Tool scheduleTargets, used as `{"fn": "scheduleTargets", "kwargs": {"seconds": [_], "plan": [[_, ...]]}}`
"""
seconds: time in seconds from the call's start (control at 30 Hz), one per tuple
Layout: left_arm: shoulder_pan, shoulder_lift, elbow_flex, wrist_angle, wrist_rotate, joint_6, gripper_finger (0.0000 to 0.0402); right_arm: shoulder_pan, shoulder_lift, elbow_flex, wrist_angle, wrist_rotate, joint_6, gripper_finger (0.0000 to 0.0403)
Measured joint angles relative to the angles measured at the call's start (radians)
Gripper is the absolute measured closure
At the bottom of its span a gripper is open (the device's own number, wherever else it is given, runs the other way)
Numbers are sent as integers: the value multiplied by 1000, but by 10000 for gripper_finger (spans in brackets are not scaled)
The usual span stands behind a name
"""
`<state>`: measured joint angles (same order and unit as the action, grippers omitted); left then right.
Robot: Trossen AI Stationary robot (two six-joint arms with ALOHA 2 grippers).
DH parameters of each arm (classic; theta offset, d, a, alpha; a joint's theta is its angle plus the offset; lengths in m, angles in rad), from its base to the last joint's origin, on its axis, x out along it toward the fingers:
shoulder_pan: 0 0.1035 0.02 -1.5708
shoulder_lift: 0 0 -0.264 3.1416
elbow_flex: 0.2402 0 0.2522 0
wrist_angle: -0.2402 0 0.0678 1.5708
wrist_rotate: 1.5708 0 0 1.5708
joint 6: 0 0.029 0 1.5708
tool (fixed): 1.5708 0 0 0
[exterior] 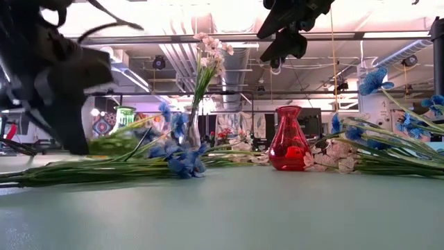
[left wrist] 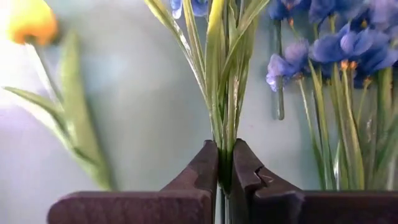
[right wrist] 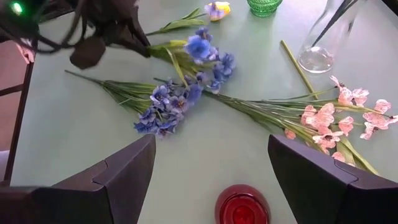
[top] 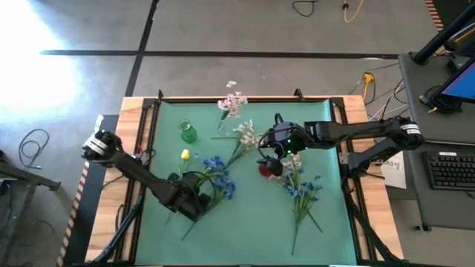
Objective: Sort flowers into vase by color
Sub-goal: Put the left blue flowers into the green vase
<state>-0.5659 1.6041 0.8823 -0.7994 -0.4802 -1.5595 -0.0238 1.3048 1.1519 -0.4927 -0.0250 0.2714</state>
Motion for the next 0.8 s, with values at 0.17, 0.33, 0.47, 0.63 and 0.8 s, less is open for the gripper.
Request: {"fn": "scheduleTargets", "kwargs": {"seconds": [0.17, 0.33, 0.47, 0.63, 0.8], "plan": [[0, -133, 0, -70, -23, 45, 401, 0, 0, 0, -4, 0, -1, 101], [-3, -277, 0, -91, -114, 124, 401, 7, 0, -2, -6, 0, -11, 101], [-3, -390, 2, -89, -200, 203, 402, 16, -6, -8, -6, 0, -18, 101], [-3, -503, 52, -80, -289, 319, 402, 24, -7, -17, -5, 1, -20, 101], [-3, -548, 164, -74, -355, 476, 401, 24, -7, -34, -5, 1, -21, 101]]}}
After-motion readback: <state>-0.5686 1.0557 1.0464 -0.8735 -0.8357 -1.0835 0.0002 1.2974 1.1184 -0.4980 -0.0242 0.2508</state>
